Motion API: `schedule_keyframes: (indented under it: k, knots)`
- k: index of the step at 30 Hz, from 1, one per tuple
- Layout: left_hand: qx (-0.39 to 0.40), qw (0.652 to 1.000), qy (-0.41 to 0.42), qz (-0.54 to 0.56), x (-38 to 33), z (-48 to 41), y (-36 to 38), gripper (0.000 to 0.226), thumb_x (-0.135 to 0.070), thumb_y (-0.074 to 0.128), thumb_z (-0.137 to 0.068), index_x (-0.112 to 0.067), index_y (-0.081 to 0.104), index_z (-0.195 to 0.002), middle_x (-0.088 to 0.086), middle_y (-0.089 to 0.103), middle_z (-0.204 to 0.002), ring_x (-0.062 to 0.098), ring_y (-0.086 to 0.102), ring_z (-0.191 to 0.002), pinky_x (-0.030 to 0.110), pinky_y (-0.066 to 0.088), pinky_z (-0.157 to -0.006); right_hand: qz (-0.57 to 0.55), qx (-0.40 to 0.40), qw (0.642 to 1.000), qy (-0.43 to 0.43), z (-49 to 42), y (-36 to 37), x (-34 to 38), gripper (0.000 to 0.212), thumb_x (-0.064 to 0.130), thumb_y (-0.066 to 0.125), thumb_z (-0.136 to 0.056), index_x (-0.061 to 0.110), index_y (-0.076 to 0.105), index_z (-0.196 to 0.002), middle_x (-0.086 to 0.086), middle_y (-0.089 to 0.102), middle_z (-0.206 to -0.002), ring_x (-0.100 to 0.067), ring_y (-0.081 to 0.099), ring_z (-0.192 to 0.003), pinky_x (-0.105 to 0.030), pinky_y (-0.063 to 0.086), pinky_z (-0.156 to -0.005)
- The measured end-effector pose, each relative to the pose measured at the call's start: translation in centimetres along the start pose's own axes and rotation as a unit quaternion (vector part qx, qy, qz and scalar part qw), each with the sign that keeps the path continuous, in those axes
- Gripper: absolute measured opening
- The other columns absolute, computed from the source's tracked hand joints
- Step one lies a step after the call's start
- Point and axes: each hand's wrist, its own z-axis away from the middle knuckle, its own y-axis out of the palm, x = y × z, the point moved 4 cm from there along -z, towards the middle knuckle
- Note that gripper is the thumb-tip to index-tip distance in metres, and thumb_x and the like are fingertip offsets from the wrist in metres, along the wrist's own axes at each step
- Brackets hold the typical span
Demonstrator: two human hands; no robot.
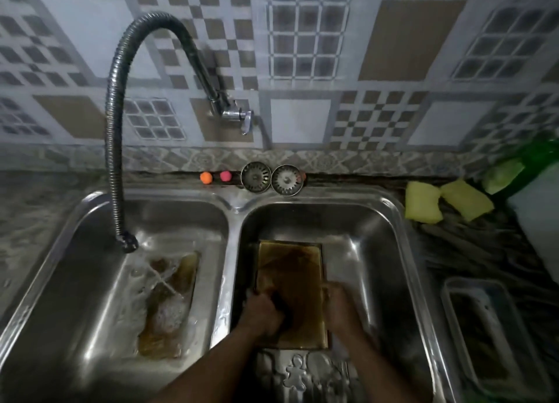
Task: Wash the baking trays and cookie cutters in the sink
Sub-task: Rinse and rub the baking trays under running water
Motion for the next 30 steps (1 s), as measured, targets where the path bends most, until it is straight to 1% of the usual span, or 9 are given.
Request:
schedule_keyframes:
  k: [6,10,13,16,18,21,25,27,30]
  knots:
    - [0.038,0.992,-0.009,0.118,0.9,-0.2,-0.5,0.075,-0.063,0.057,-0.075,-0.034,0.047,-0.144,0.01,0.046,-0.15,0.036,0.019,-0.147,0.035,0.013,-0.121,-0.027,0.021,0.999,0.018,-0.9,2.4,-3.0,0.026,0.003,0.056,-0.084,0.019,0.073,-0.096,0.009,0.071,-0.09,-0.004,0.065,-0.081,-0.029,0.055,-0.074]
    - [0.053,0.964,-0.067,0.25,2.6,-1.5,1.6,0.099,-0.055,0.076,-0.057,-0.019,0.046,-0.145,0.008,0.058,-0.137,0.024,0.06,-0.117,0.035,0.051,-0.102,-0.064,0.03,0.997,0.015,-0.3,2.5,-3.7,0.031,0.0,0.062,-0.075,0.019,0.075,-0.095,0.007,0.074,-0.087,-0.01,0.07,-0.086,-0.037,0.059,-0.077]
    - [0.052,0.957,-0.061,0.279,5.9,-8.4,6.9,0.115,-0.061,0.072,-0.043,-0.024,0.04,-0.147,0.01,0.058,-0.138,0.026,0.063,-0.113,0.036,0.055,-0.096,-0.07,0.052,0.996,0.028,2.6,0.5,0.0,0.037,-0.013,0.06,-0.08,0.015,0.074,-0.098,-0.004,0.075,-0.091,-0.032,0.068,-0.101,-0.034,0.057,-0.084]
    - [0.03,0.952,-0.009,0.303,2.4,-2.8,2.5,0.102,-0.048,0.067,-0.059,-0.023,0.033,-0.152,0.011,0.043,-0.15,0.029,0.056,-0.123,0.031,0.047,-0.104,-0.044,0.043,0.998,0.033,4.1,-1.1,2.0,0.026,-0.016,0.055,-0.086,-0.009,0.066,-0.108,-0.03,0.067,-0.109,-0.041,0.059,-0.112,-0.009,0.044,-0.069]
    - [-0.015,0.949,0.039,0.312,0.0,1.1,-1.0,0.098,-0.043,0.065,-0.069,-0.022,0.025,-0.156,0.008,0.035,-0.155,0.026,0.048,-0.133,0.029,0.04,-0.109,-0.049,0.024,0.998,0.035,4.8,-1.9,3.0,0.032,-0.004,0.058,-0.091,-0.005,0.06,-0.122,-0.019,0.064,-0.119,-0.036,0.058,-0.119,-0.014,0.042,-0.08]
    - [-0.061,0.926,0.104,0.358,-1.0,4.2,-4.3,0.078,-0.039,0.064,-0.077,-0.021,0.04,-0.149,-0.001,0.052,-0.145,0.019,0.052,-0.131,0.028,0.041,-0.109,-0.07,-0.026,0.997,0.014,6.3,-2.7,6.6,0.028,0.004,0.063,-0.091,0.005,0.062,-0.12,-0.004,0.064,-0.109,-0.025,0.062,-0.109,-0.018,0.044,-0.082]
    - [-0.172,0.882,0.129,0.419,1.2,9.2,-10.8,0.042,-0.01,0.062,-0.093,-0.023,0.051,-0.132,-0.009,0.066,-0.098,0.006,0.065,-0.088,0.003,0.044,-0.071,-0.104,-0.082,0.989,-0.06,6.9,-2.5,14.5,0.028,0.011,0.062,-0.093,0.012,0.065,-0.121,-0.001,0.068,-0.112,-0.015,0.063,-0.106,-0.022,0.044,-0.09]
    - [-0.253,0.864,0.12,0.419,4.5,10.7,-13.5,0.038,-0.007,0.062,-0.092,-0.021,0.054,-0.127,-0.009,0.064,-0.1,-0.003,0.058,-0.082,0.0,0.041,-0.068,-0.119,-0.092,0.984,-0.097,7.0,-1.3,19.3,0.026,0.012,0.062,-0.094,0.014,0.065,-0.12,0.003,0.066,-0.106,-0.011,0.061,-0.1,-0.02,0.043,-0.087]
    - [-0.306,0.865,0.075,0.39,11.1,11.0,-14.6,0.036,-0.015,0.066,-0.09,-0.013,0.06,-0.126,0.0,0.063,-0.111,0.017,0.062,-0.101,0.015,0.046,-0.082,-0.182,-0.039,0.975,-0.123,7.3,2.8,24.4,0.025,0.012,0.061,-0.094,0.013,0.064,-0.119,0.0,0.069,-0.102,-0.011,0.065,-0.089,-0.019,0.049,-0.081]
